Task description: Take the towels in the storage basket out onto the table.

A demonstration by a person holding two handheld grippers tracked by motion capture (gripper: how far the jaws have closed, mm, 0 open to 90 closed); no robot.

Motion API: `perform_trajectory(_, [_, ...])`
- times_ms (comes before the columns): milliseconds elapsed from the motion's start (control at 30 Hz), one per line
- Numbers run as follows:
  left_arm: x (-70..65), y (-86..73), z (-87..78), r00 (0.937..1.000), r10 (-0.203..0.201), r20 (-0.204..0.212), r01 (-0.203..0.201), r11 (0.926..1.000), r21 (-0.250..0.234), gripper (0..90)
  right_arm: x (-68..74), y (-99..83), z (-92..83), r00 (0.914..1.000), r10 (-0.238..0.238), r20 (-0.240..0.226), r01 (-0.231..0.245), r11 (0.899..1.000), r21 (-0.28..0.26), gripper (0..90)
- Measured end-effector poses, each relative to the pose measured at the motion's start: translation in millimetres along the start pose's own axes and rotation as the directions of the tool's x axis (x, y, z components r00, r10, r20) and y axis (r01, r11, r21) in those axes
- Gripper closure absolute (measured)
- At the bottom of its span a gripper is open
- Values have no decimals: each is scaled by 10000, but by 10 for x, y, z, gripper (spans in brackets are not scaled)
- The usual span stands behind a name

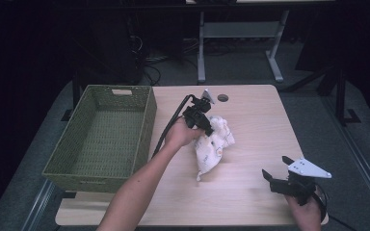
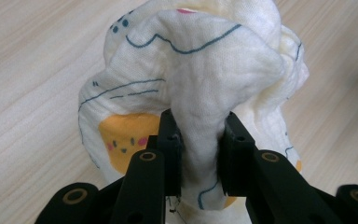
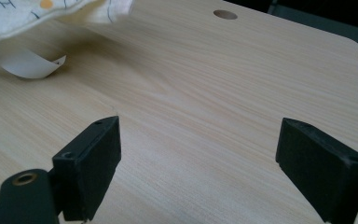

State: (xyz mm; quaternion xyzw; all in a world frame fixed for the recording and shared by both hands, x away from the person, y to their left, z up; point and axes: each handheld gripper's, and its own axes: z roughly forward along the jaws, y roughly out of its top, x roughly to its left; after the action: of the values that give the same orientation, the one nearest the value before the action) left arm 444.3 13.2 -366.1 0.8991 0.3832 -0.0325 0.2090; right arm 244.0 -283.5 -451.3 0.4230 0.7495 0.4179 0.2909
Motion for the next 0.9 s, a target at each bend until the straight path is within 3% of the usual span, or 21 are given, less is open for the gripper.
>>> perform_trajectory(333, [19,-13,226,9996,-93,-257,97,9998,169,729,15,-2,13,10000,-71,-45,71,9999,117,136])
perform_trajectory(900, [1,14,393,9979,86,-641,-46,9980,630,712,16,-1,3,10000,-27,-70,28,10000,74,136])
